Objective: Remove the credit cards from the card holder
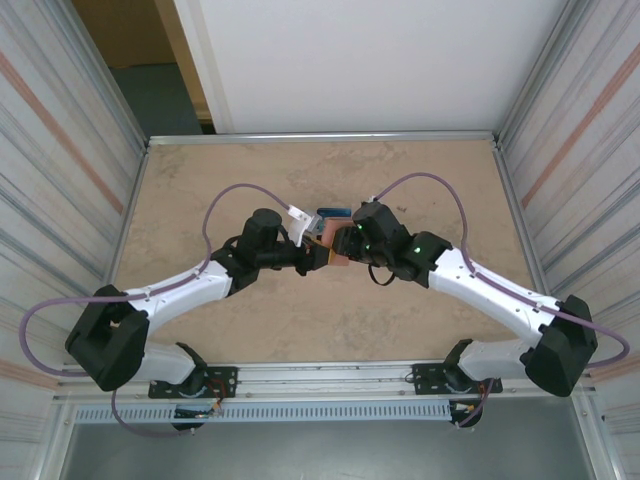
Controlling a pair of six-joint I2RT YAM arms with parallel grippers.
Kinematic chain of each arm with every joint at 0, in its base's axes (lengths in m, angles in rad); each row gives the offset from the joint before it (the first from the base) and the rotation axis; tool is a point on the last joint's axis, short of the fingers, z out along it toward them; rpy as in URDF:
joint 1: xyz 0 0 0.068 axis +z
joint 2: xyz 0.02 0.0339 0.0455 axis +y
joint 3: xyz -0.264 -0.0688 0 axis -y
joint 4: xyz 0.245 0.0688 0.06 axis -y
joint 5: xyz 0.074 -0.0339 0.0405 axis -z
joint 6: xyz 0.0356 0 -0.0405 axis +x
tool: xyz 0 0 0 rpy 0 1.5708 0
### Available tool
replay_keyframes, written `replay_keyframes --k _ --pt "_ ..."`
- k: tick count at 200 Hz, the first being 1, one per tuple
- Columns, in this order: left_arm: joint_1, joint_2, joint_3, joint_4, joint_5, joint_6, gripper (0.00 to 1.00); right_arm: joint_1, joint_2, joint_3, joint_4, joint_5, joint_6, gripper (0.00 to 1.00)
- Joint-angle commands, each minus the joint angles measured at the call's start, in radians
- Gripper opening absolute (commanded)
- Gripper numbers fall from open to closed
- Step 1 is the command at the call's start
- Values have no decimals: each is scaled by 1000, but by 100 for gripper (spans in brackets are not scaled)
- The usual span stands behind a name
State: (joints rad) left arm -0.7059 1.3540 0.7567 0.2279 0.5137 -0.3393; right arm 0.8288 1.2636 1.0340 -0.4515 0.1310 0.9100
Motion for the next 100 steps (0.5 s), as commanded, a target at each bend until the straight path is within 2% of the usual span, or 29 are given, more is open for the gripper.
replay_keyframes --k 1,58,100 --pt "-17 -4 26 31 85 30 0 -3 26 32 13 6 7 44" --pt "-17 -13 20 35 48 21 0 -7 34 22 -21 19 10 32" --pt "-17 -33 12 39 23 17 0 -14 28 5 -19 18 15 30"
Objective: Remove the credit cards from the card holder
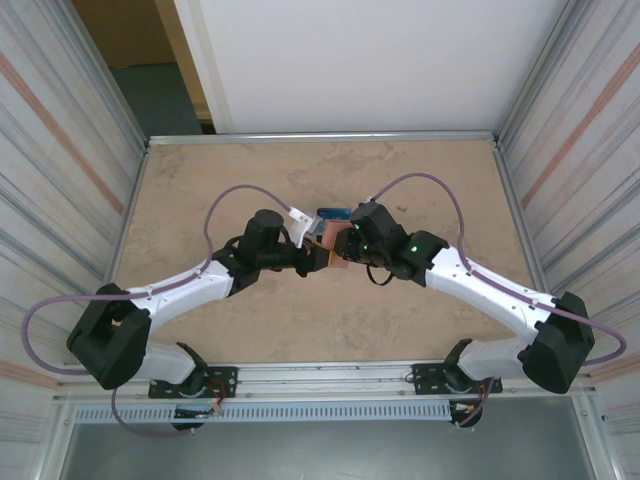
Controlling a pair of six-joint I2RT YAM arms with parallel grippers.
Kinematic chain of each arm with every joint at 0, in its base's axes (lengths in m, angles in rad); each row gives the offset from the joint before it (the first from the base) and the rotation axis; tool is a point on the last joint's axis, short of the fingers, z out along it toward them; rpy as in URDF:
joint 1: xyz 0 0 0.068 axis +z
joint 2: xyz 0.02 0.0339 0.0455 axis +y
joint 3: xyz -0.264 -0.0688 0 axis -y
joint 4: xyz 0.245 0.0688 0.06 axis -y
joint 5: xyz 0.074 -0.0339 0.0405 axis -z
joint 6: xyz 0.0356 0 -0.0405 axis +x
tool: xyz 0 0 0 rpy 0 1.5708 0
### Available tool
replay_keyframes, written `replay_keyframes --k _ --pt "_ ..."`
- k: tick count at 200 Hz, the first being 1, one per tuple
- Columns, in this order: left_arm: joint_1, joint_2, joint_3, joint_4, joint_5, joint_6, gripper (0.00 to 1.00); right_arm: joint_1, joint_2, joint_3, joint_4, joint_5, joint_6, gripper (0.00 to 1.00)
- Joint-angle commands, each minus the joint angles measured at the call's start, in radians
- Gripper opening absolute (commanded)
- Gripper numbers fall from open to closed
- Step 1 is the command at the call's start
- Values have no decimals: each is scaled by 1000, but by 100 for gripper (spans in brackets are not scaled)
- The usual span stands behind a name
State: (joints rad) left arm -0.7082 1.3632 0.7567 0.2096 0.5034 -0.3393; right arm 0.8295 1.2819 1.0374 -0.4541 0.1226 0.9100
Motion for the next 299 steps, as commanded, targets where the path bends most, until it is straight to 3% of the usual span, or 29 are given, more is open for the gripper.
replay_keyframes --k 1,71,299 --pt "-14 -42 12 56 33 17 0 -15 10 1 -17 26 15 30" --pt "-14 -51 6 66 18 11 0 -22 3 -9 -23 15 11 23" --pt "-10 -57 1 78 2 3 0 -22 -52 -47 -22 37 -10 19"
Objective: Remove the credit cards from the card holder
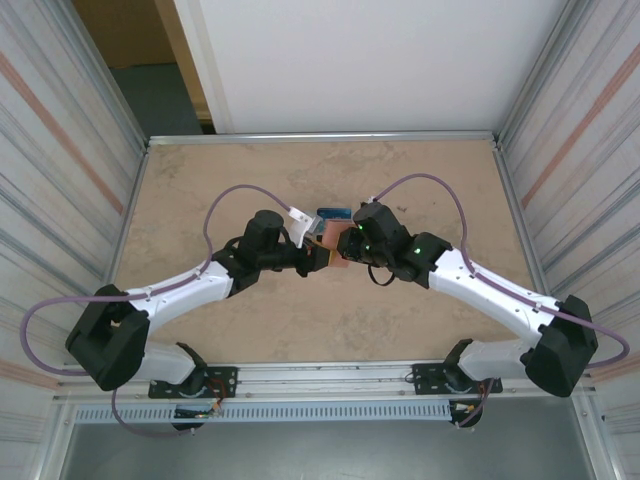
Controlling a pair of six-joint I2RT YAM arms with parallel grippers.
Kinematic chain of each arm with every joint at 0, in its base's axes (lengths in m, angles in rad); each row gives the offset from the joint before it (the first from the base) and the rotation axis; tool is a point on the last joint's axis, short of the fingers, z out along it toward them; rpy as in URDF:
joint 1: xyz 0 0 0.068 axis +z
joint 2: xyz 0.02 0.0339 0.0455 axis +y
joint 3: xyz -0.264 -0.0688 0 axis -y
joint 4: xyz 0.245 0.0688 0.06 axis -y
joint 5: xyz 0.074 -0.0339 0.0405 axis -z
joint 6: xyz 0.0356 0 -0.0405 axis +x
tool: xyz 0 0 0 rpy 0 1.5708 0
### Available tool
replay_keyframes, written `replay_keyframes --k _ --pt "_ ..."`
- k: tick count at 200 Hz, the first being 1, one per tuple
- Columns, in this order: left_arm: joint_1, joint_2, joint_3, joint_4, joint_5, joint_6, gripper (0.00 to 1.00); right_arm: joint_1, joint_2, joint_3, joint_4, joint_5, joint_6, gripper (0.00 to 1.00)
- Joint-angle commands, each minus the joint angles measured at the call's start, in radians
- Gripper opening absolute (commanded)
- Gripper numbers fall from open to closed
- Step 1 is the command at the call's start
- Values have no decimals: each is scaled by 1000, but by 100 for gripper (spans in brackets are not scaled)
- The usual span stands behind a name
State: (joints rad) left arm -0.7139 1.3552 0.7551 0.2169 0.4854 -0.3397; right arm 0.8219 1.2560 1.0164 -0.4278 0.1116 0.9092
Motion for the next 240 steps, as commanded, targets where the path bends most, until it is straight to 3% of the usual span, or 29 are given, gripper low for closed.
replay_keyframes --k 1,240 --pt "-4 -50 3 71 20 4 0 -15 -25 -26 -48 49 -9 19" --pt "19 -66 -11 94 63 -19 0 -30 -138 -68 -91 85 -47 21"
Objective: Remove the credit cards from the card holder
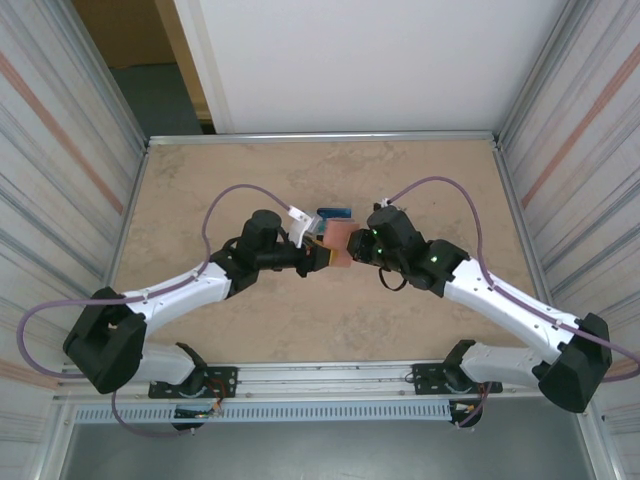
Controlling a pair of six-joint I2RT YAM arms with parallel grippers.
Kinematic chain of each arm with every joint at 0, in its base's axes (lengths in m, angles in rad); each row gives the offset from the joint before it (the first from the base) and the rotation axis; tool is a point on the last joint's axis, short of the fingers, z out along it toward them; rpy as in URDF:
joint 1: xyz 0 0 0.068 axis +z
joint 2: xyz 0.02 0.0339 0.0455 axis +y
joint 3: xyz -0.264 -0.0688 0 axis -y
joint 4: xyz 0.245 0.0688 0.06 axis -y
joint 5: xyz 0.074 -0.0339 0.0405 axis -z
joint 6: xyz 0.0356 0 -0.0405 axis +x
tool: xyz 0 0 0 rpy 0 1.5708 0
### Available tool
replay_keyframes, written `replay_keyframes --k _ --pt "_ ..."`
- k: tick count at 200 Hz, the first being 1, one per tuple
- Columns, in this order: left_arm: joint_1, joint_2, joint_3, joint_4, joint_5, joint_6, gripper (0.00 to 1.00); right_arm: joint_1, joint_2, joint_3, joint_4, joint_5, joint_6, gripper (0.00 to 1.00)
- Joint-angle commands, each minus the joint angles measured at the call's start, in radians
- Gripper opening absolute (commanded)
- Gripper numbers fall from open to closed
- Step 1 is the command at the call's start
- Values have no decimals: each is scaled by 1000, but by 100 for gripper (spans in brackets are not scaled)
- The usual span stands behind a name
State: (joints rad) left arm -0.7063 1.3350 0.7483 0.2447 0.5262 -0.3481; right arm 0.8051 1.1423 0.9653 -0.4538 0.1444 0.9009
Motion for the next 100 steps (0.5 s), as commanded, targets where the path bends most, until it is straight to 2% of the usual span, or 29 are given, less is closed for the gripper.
replay_keyframes --k 1,59,100 --pt "11 -46 -4 66 23 -11 0 -12 -24 -17 -64 51 -39 21" --pt "11 -36 1 63 25 -14 0 1 -31 31 -17 -32 -116 26" --pt "11 -28 2 64 29 -16 0 72 47 136 -77 34 -144 28"
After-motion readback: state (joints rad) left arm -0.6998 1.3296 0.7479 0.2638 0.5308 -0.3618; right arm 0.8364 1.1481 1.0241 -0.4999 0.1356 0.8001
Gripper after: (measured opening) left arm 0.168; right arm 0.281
